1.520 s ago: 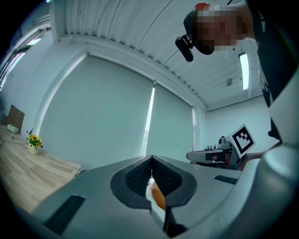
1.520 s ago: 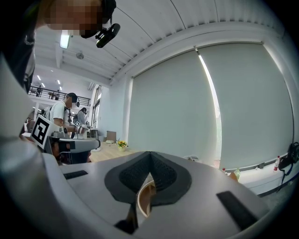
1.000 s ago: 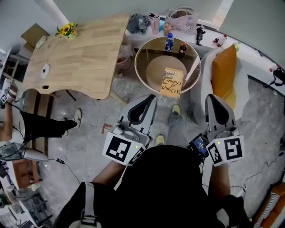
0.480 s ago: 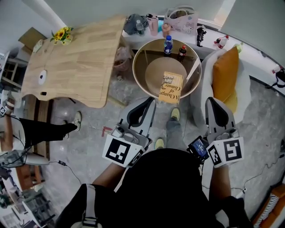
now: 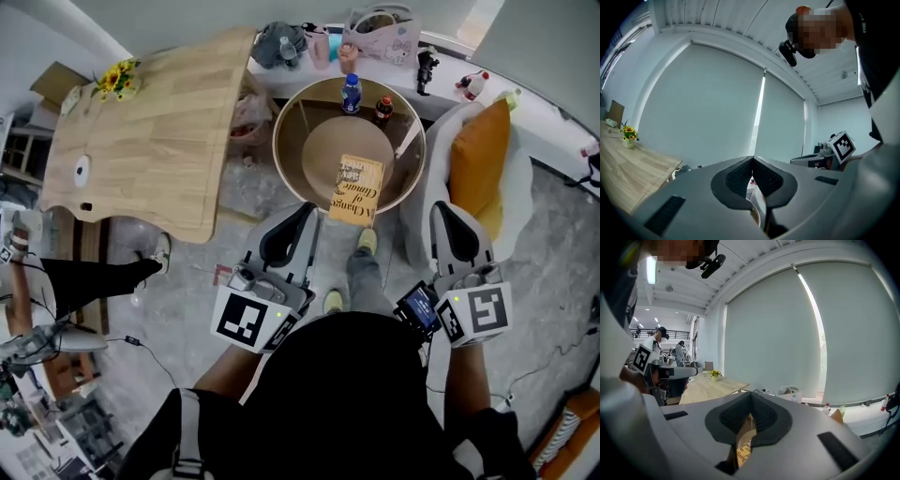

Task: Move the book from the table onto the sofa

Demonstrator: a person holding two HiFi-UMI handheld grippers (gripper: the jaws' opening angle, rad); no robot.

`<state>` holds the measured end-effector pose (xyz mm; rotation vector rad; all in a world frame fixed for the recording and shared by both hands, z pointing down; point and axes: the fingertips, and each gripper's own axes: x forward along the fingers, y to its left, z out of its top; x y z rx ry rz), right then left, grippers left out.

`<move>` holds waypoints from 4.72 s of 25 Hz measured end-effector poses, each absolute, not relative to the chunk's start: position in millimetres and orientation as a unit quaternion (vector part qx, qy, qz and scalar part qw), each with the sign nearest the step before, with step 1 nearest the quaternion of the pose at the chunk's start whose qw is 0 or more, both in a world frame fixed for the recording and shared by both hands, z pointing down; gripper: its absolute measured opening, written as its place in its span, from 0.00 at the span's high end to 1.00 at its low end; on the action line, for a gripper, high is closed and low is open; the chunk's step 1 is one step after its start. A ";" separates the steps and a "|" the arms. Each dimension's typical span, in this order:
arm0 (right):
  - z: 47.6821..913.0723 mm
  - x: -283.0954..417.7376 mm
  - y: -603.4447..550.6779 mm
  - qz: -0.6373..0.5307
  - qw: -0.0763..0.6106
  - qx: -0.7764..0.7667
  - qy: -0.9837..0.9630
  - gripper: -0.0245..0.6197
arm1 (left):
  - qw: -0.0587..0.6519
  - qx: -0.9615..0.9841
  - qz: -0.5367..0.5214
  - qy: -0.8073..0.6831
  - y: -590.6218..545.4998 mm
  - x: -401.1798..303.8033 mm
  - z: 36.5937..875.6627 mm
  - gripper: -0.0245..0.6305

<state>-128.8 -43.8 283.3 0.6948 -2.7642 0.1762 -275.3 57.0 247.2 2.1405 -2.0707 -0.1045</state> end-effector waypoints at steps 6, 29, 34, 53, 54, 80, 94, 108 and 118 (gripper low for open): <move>294.4 -134.5 -79.8 0.072 0.158 0.227 -0.958 0.95 | 0.088 0.712 -0.027 -0.696 15.0 -278.1 250.4 0.94; 377.3 -176.3 -173.4 0.145 0.244 0.113 -0.952 0.95 | 0.117 0.684 0.039 -0.719 -84.3 -304.6 270.5 0.94; 432.3 -182.8 -174.1 0.167 0.277 0.105 -0.940 0.95 | 0.149 0.692 0.050 -0.705 -89.0 -316.6 304.8 0.94; 695.2 -148.0 -98.5 0.453 0.359 0.057 -0.814 0.61 | 0.208 0.717 0.069 -0.662 -79.6 -351.8 417.1 0.94; 714.3 -148.9 -90.3 0.474 0.365 0.054 -0.800 0.59 | 0.215 0.716 0.066 -0.661 -79.3 -350.8 423.9 0.94; 796.0 -141.4 -27.5 0.682 0.260 -0.024 -0.683 0.73 | 0.264 0.735 0.066 -0.622 -88.0 -332.6 495.9 0.94; 659.5 -181.3 -122.7 0.679 0.061 0.013 -0.732 0.73 | 0.213 0.746 0.066 -0.627 -111.3 -340.3 422.1 0.94; 460.4 -100.5 -247.2 0.589 -0.053 0.160 -0.790 0.73 | 0.144 0.771 0.052 -0.619 -123.8 -294.8 329.1 0.94; 362.8 15.9 -236.9 0.551 -0.165 0.224 -0.787 0.73 | 0.121 0.811 0.027 -0.571 -128.4 -214.5 291.1 0.94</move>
